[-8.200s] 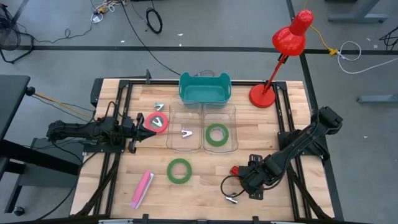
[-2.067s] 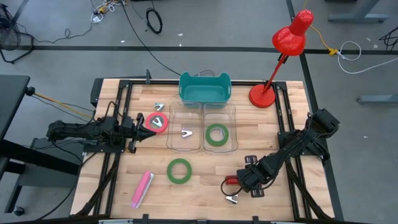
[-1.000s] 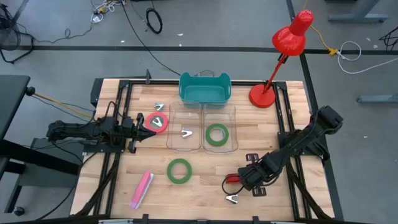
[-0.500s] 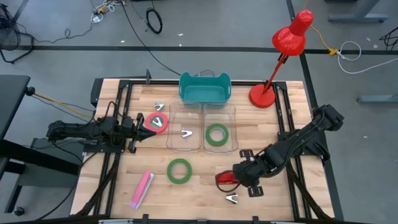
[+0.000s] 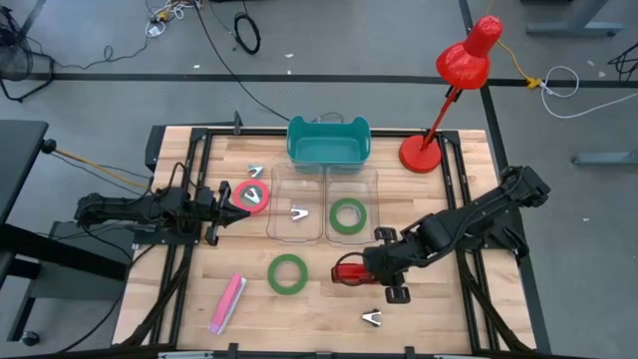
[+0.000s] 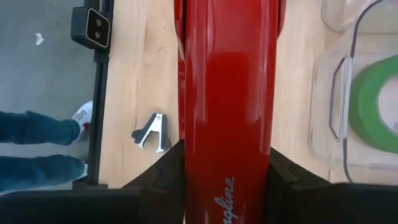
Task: Pick and place Stapler, Stapler remover, tape
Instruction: Put the red stapler into the blue bin
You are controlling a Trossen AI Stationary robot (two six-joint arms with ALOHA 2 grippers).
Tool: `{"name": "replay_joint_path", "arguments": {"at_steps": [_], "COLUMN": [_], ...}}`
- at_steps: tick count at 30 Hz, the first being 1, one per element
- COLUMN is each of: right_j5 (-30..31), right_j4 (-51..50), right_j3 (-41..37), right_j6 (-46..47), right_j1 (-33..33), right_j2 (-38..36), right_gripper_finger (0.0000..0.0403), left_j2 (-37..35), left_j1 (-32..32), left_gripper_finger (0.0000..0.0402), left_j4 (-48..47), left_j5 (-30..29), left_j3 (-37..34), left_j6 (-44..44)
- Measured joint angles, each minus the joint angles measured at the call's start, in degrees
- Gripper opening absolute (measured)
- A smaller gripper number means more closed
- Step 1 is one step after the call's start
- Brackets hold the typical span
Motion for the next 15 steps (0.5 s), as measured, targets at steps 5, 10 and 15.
{"name": "replay_joint_path", "arguments": {"at_steps": [5, 10, 15], "right_j5": [-0.2, -1.3, -3.2], "right_j4": [0.0, -0.7, -1.7], "right_j3": [0.0, 0.0, 0.0], "right_j6": [0.2, 0.2, -2.1], "right_j1": [-1.1, -4.3, -9.8], "right_j2": [0.0, 0.0, 0.0], "right_gripper_finger": [0.0126, 0.0126, 0.0126], "left_j2": [0.0, 0.0, 0.0], "left_j1": [0.0, 0.0, 0.0], "left_gripper_finger": [0.0003, 0.0003, 0.0003], "left_j4": [0.0, 0.0, 0.0], "left_j5": [0.0, 0.0, 0.0], "left_j3": [0.0, 0.0, 0.0], "left_j6": [0.0, 0.0, 0.0]}}
